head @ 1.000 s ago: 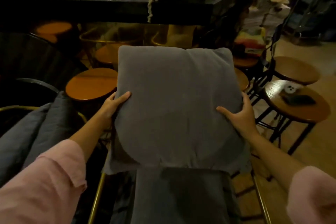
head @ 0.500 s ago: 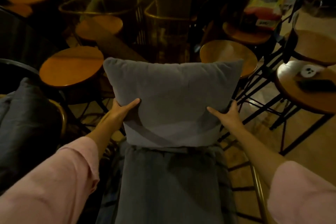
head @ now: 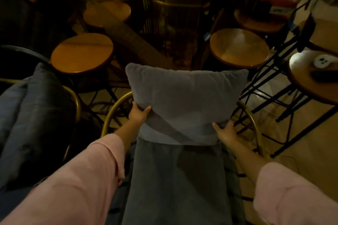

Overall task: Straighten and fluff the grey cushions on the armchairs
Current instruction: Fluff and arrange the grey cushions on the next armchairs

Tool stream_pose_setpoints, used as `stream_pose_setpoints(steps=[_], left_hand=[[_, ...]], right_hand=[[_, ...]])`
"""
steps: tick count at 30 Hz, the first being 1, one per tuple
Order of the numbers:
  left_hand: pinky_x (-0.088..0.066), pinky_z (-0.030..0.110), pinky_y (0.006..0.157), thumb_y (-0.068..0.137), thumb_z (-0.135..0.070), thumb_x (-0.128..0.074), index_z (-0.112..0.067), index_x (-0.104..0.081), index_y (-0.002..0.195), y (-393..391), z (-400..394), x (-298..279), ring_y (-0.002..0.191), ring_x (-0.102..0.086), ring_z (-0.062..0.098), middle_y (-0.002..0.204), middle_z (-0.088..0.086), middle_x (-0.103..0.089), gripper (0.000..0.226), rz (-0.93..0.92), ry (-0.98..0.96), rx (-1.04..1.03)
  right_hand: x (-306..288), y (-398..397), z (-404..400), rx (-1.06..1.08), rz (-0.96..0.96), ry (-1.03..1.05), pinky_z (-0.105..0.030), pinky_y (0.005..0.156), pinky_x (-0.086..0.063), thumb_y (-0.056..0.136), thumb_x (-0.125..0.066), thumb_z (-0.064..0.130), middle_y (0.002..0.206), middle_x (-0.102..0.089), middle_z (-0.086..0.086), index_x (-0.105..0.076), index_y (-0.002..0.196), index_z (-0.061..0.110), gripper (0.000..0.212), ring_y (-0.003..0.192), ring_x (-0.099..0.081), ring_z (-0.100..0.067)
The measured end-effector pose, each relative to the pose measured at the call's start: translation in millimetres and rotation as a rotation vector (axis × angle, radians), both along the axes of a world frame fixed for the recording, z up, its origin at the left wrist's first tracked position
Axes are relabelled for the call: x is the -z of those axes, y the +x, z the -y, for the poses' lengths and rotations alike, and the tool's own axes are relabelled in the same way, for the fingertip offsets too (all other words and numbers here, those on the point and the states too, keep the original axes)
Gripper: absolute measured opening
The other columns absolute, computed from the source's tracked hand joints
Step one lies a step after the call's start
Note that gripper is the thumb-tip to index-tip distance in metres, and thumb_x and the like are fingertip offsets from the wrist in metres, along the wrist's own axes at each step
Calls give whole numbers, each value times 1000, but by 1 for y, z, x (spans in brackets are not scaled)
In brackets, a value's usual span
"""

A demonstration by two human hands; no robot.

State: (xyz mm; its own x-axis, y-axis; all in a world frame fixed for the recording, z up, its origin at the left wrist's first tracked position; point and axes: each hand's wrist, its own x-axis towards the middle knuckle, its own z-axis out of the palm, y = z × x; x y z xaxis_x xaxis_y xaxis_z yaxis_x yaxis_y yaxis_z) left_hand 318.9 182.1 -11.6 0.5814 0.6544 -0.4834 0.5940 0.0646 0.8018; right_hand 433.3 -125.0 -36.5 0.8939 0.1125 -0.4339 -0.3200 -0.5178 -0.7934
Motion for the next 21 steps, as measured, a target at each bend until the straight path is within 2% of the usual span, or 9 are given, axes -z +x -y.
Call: stream_pose_setpoints(steps=[1,4,6,8,12,15,17,19,21], left_hand=[[-40,54,110,89,-42,-63,-19,-24,153,-10,0,-6,137,-42,38,153,11,-40,78,-7,19,15],[-46,48,105,92,-48,-56,-10,-38,147,-40,2,-32,131,-50,35,143,10,-52,69,10,71,24],[-48,39,97,94,-52,-51,-9,-50,136,-67,-10,-54,119,-57,29,120,-3,-60,60,30,100,-24],[-48,36,91,93,-55,-49,-11,-57,126,-96,-31,-75,111,-60,25,106,-5,-63,56,60,158,-58],[-45,35,99,96,-41,-54,-4,-54,134,-180,-84,-116,121,-58,28,129,12,-63,53,72,362,-164],[-46,38,101,95,-32,-59,0,-55,132,-247,-118,-133,120,-59,30,128,16,-63,50,73,440,-298],[-47,36,97,94,-31,-60,-2,-59,124,-292,-136,-141,114,-60,25,118,11,-63,43,63,452,-350],[-44,33,91,96,-25,-59,-6,-61,116,-331,-151,-144,107,-54,20,112,8,-57,28,30,425,-381],[-43,36,97,96,-21,-58,3,-54,129,-366,-170,-145,118,-55,27,126,15,-59,40,2,423,-449]], right_hand=[[-7,-9,-4,-52,-56,-52,-47,107,-43,89,-69,28,142,-51,-14,-38,144,8,66,133,-49,-36],[-45,-39,-30,-321,-271,-190,-37,82,-49,97,-59,32,119,-57,-14,-56,128,2,44,114,-59,-33],[-69,-56,-57,-474,-320,-201,-42,84,-48,96,-58,37,113,-52,-12,-58,121,7,39,112,-60,-31],[-93,-65,-88,-567,-271,-191,-40,86,-46,96,-56,43,116,-51,-4,-55,127,11,45,118,-58,-30],[-137,-87,-163,-711,-149,-82,-39,88,-44,98,-52,43,129,-51,-5,-48,139,11,52,110,-55,-25],[-160,-116,-212,-814,-104,-26,-40,93,-47,100,-49,38,121,-55,-7,-54,130,12,39,105,-56,-22],[-167,-141,-245,-852,-99,-23,-35,82,-48,100,-50,38,117,-58,-9,-58,122,15,32,95,-57,-18],[-171,-167,-273,-886,-89,-25,-34,77,-47,99,-51,39,117,-59,-10,-59,124,15,35,96,-57,-19],[-175,-196,-303,-907,-98,-14,-33,72,-47,99,-52,39,121,-58,-7,-57,129,14,40,98,-57,-20]])
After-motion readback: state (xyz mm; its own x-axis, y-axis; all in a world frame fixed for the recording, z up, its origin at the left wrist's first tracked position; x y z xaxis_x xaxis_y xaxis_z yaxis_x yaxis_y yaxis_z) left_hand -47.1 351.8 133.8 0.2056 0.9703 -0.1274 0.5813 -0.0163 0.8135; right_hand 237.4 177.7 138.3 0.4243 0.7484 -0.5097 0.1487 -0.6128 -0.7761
